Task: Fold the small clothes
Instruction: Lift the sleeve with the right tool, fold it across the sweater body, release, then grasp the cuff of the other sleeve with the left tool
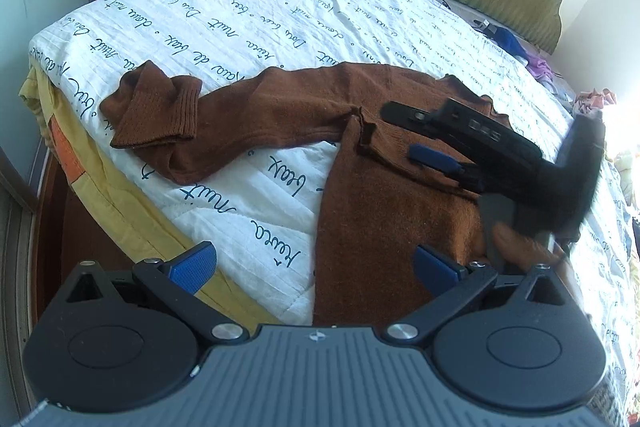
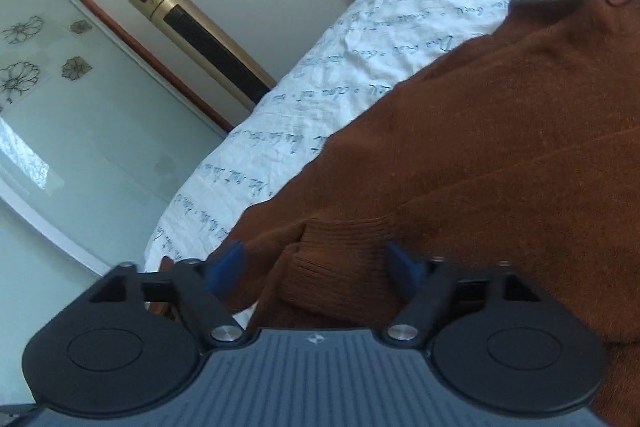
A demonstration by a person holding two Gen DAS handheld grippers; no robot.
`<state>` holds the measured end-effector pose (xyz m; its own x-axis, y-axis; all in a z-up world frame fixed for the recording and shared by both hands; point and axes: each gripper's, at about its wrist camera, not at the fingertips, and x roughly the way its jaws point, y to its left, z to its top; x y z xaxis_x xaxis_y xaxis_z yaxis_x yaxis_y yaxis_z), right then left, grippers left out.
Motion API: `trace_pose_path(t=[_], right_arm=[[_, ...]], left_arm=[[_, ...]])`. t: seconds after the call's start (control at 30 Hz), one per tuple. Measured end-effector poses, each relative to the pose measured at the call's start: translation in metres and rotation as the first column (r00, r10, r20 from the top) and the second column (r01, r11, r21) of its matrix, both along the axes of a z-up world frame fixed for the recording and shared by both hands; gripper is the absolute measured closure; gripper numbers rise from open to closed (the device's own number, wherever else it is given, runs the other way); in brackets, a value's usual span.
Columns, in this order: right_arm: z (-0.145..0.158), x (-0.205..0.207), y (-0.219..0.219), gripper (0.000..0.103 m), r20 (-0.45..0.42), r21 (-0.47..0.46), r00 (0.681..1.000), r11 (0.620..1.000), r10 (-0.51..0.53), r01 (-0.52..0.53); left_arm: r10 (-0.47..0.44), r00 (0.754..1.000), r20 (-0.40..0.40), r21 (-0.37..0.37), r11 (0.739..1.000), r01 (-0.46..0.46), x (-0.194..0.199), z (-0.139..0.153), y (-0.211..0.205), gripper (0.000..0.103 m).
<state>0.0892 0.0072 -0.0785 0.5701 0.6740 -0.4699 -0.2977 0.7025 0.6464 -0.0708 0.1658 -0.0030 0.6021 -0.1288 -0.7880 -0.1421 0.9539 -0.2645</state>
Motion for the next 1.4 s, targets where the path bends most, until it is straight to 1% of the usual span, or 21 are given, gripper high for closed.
trace_pose_path(t=[0.13,0.23,0.27,0.33,0.43,0.47,0.5,0.57,0.63,0.7,0.73,0.8,0.83,0.93,1.0,1.03,1.07,1.17,1.27,1.33,1.4], right_arm=[[0.030,-0.032,-0.044,0.017,0.099,0.003,0.993,0.997,-0.071,0.071],[0.051,-0.058,-0.111,0.017,0.166,-0.027,0.956,0.968,-0.240,0.248],[0.055,-0.067,-0.136,0.017,0.186,-0.039,0.937,0.950,-0.296,0.308],[0.058,-0.081,-0.192,0.017,0.187,-0.058,0.883,0.893,-0.430,0.447],[0.048,-0.089,-0.258,0.017,0.163,-0.133,0.819,0.810,-0.550,0.571],[0.044,-0.088,-0.273,0.017,0.138,-0.161,0.812,0.796,-0.567,0.583],[0.039,-0.086,-0.283,0.018,0.112,-0.183,0.816,0.795,-0.567,0.578],[0.032,-0.089,-0.290,0.017,0.113,-0.199,0.820,0.796,-0.561,0.572],[0.025,-0.088,-0.283,0.018,0.118,-0.220,0.841,0.812,-0.528,0.541],[0.016,-0.083,-0.267,0.018,0.136,-0.312,0.865,0.808,-0.482,0.499],[0.012,-0.078,-0.255,0.019,0.155,-0.419,0.879,0.776,-0.450,0.471],[-0.002,-0.071,-0.231,0.020,0.210,-0.656,0.896,0.623,-0.392,0.426],[-0.010,-0.069,-0.227,0.020,0.214,-0.714,0.905,0.573,-0.367,0.401],[-0.006,-0.074,-0.239,0.020,0.197,-0.662,0.895,0.620,-0.399,0.422],[0.009,-0.081,-0.235,0.019,0.247,-0.644,0.877,0.606,-0.412,0.466],[0.019,-0.085,-0.232,0.019,0.269,-0.622,0.868,0.613,-0.417,0.487],[0.029,-0.088,-0.228,0.019,0.281,-0.589,0.867,0.639,-0.412,0.494],[0.049,-0.090,-0.204,0.019,0.281,-0.476,0.892,0.755,-0.355,0.451],[0.050,-0.081,-0.164,0.013,0.283,-0.421,0.928,0.838,-0.243,0.348],[0.042,-0.069,-0.139,0.011,0.290,-0.404,0.940,0.868,-0.178,0.289],[0.028,-0.054,-0.116,0.011,0.285,-0.448,0.948,0.854,-0.142,0.263]], left_arm=[[-0.013,1.000,-0.008,0.000,1.000,0.013,0.008,0.000,-0.004,0.000],[-0.034,0.999,0.000,0.005,0.999,0.034,0.015,0.001,-0.013,0.000],[-0.040,0.999,0.003,0.007,0.999,0.040,0.018,0.002,-0.016,0.000],[-0.052,0.999,0.007,0.009,0.999,0.051,0.023,0.003,-0.022,0.000],[-0.071,0.997,0.001,0.004,0.997,0.071,0.031,0.001,-0.033,0.000],[-0.077,0.997,-0.005,0.002,0.997,0.077,0.034,0.000,-0.036,0.000],[-0.085,0.996,-0.011,0.003,0.996,0.085,0.036,-0.001,-0.040,0.000],[-0.094,0.995,-0.018,0.011,0.995,0.094,0.036,-0.003,-0.045,0.000],[-0.097,0.995,-0.022,0.020,0.995,0.098,0.033,-0.004,-0.049,0.000],[-0.096,0.995,-0.039,0.023,0.995,0.097,0.032,-0.007,-0.049,0.000],[-0.094,0.995,-0.044,0.028,0.995,0.095,0.031,-0.009,-0.048,0.000],[-0.079,0.995,-0.053,0.044,0.996,0.081,0.029,-0.010,-0.044,0.000],[-0.069,0.996,-0.055,0.049,0.996,0.072,0.029,-0.010,-0.041,0.000],[-0.033,0.998,-0.058,0.048,0.998,0.035,0.028,-0.012,-0.030,0.000],[-0.013,0.998,-0.065,0.038,0.999,0.015,0.029,-0.014,-0.023,0.000],[-0.006,0.997,-0.071,0.036,0.999,0.009,0.030,-0.015,-0.021,0.000],[-0.002,0.997,-0.076,0.036,0.999,0.004,0.032,-0.016,-0.019,0.000],[-0.002,0.997,-0.077,0.044,0.999,0.005,0.033,-0.018,-0.017,0.000],[0.013,0.997,-0.080,0.035,0.999,-0.010,0.032,-0.022,-0.014,0.000],[0.029,0.998,-0.052,0.029,0.999,-0.027,0.030,-0.024,-0.011,0.000],[0.049,0.998,-0.031,0.039,0.998,-0.048,0.028,-0.024,-0.009,0.000]])
